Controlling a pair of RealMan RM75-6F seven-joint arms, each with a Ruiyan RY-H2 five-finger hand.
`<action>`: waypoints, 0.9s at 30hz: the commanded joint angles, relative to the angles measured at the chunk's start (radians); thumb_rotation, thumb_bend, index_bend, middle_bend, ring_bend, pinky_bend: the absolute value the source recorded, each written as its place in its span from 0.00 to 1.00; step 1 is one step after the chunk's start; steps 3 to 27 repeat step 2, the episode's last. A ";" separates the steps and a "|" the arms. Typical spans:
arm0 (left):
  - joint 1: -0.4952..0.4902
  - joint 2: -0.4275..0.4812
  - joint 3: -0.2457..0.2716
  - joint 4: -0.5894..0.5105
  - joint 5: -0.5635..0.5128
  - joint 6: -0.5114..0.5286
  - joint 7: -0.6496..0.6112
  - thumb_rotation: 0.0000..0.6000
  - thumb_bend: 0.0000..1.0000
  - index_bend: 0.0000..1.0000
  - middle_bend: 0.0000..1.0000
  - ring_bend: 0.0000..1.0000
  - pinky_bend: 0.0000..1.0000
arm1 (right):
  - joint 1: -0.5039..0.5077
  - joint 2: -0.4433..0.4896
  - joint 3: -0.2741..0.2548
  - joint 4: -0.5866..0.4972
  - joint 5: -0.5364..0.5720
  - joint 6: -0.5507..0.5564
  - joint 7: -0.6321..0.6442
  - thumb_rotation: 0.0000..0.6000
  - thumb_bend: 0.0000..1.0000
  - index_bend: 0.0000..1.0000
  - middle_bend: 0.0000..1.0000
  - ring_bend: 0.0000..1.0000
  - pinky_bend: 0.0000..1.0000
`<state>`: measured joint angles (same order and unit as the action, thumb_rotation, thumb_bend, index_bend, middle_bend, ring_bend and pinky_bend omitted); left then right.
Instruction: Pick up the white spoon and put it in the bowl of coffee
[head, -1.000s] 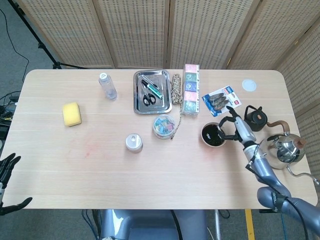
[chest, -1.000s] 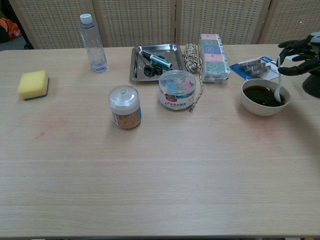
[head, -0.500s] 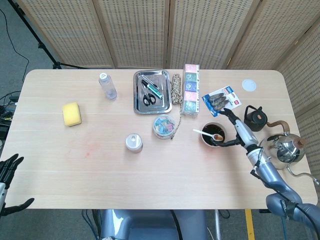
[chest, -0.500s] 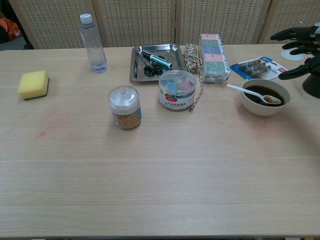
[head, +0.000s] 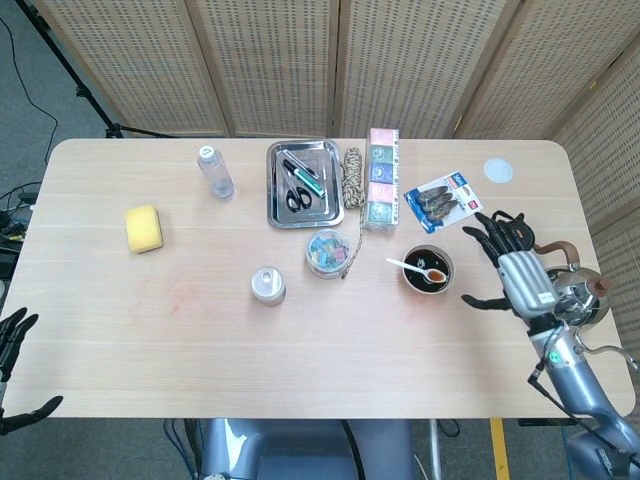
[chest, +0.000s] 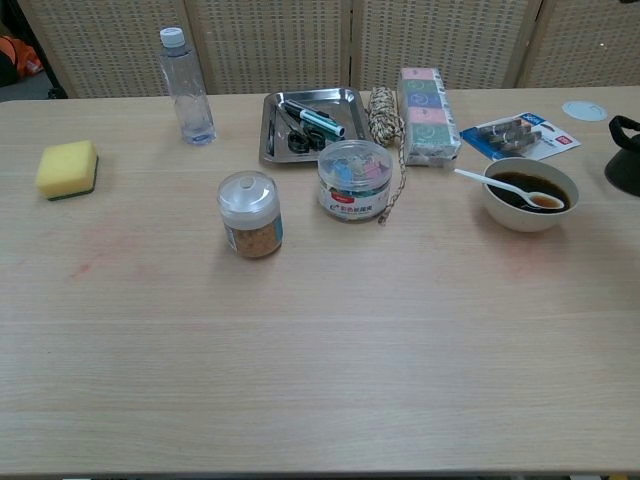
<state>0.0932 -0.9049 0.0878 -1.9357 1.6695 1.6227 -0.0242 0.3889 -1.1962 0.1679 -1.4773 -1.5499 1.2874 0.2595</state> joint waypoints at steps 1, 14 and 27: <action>0.003 -0.006 -0.009 0.013 -0.022 0.001 -0.005 1.00 0.00 0.00 0.00 0.00 0.00 | -0.128 0.002 -0.082 0.001 -0.119 0.198 -0.138 1.00 0.00 0.10 0.00 0.00 0.00; 0.002 -0.007 -0.011 0.020 -0.029 -0.001 -0.010 1.00 0.00 0.00 0.00 0.00 0.00 | -0.146 -0.004 -0.092 0.010 -0.132 0.231 -0.146 1.00 0.00 0.10 0.00 0.00 0.00; 0.002 -0.007 -0.011 0.020 -0.029 -0.001 -0.010 1.00 0.00 0.00 0.00 0.00 0.00 | -0.146 -0.004 -0.092 0.010 -0.132 0.231 -0.146 1.00 0.00 0.10 0.00 0.00 0.00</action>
